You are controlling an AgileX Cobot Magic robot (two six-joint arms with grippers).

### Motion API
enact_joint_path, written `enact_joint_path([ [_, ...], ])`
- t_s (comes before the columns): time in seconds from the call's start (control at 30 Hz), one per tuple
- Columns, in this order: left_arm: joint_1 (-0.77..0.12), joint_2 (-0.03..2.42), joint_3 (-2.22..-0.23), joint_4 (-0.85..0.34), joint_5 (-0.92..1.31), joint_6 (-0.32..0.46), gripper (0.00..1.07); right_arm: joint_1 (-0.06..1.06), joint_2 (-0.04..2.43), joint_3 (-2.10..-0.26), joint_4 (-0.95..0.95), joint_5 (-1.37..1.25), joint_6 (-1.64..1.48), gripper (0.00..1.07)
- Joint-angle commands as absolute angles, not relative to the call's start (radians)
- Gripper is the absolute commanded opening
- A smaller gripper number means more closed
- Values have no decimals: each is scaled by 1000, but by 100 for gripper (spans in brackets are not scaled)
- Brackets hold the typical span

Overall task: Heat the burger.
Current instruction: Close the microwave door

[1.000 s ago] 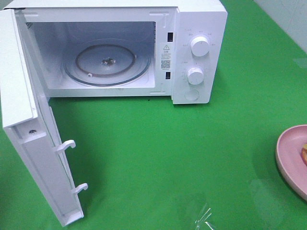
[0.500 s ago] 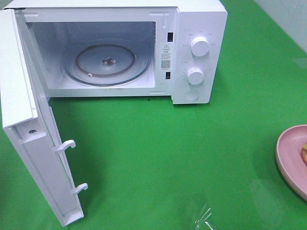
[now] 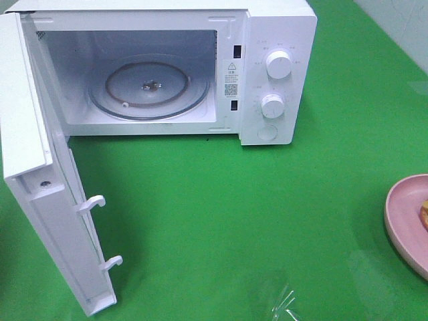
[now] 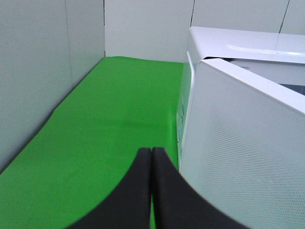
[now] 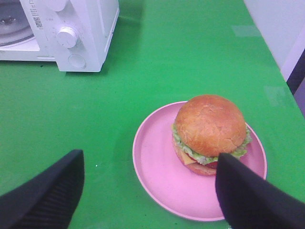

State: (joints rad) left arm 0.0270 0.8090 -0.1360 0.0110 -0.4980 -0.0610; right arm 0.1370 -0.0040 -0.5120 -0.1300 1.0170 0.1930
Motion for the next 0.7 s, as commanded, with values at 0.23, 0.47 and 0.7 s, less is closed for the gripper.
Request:
enact_joint_path([
  [0.23, 31, 1012, -139, 250, -733, -232, 0, 130, -30, -510, -127, 1008, 186, 73],
  [0.47, -27, 1163, -157, 281, -815, -221, 0, 130, -30, -510, -127, 1008, 186, 73],
  [0.7, -122, 1278, -200, 286, -839, -195, 0, 130, -30, -510, -127, 1008, 186, 73],
])
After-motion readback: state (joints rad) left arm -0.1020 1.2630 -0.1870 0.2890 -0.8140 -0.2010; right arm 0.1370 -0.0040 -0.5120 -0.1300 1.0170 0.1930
